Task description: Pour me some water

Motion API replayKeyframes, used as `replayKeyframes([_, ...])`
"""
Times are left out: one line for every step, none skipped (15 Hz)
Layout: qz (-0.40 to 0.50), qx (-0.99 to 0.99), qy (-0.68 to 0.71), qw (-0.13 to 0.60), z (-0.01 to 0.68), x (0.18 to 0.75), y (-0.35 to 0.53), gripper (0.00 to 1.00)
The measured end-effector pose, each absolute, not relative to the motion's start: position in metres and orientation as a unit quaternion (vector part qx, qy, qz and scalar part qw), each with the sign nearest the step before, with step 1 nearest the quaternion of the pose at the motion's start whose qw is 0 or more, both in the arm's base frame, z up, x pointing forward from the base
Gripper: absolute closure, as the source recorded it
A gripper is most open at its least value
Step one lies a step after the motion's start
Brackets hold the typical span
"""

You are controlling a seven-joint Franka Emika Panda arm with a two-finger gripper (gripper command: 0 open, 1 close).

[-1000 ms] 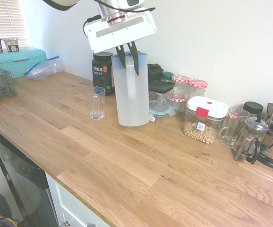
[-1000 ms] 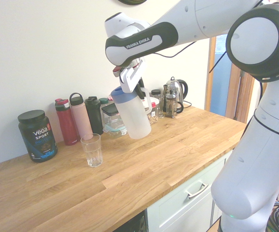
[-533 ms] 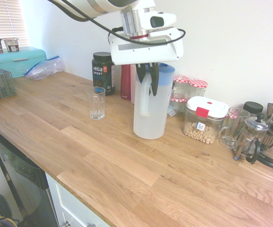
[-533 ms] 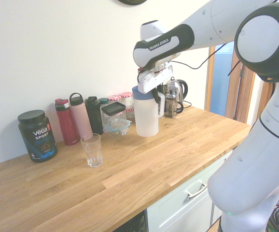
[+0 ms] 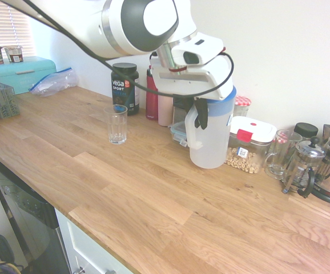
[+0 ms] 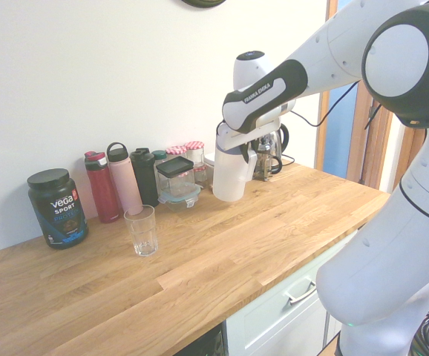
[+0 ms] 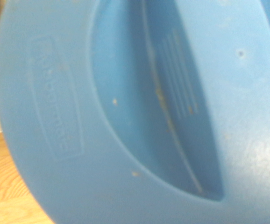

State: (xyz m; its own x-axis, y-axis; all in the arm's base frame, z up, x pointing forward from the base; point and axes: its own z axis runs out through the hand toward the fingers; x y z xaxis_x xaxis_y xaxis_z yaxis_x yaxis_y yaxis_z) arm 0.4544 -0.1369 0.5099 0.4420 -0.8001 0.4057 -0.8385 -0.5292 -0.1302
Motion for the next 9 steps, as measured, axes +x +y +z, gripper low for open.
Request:
replayKeyframes([0.208, 0.850, -0.482, 0.047, 0.504, 0.453, -0.134, 1.00])
replayKeyframes([0.203, 0.851, -0.481, 0.049, 0.502, 0.452, -0.133, 1.00])
replayKeyframes([0.197, 0.852, -0.482, 0.052, 0.501, 0.451, -0.132, 1.00])
replayKeyframes([0.195, 0.853, -0.482, 0.053, 0.501, 0.450, -0.131, 1.00])
replayKeyframes([0.193, 0.853, -0.481, 0.054, 0.500, 0.449, -0.131, 1.00])
replayKeyframes([0.189, 0.854, -0.481, 0.055, 0.496, 0.448, -0.130, 1.00])
replayKeyframes([0.185, 0.856, -0.480, 0.057, 0.493, 0.447, -0.130, 1.00])
replayKeyframes([0.182, 0.857, -0.479, 0.058, 0.491, 0.446, -0.130, 1.00])
replayKeyframes([0.179, 0.858, -0.478, 0.059, 0.490, 0.445, -0.130, 1.00])
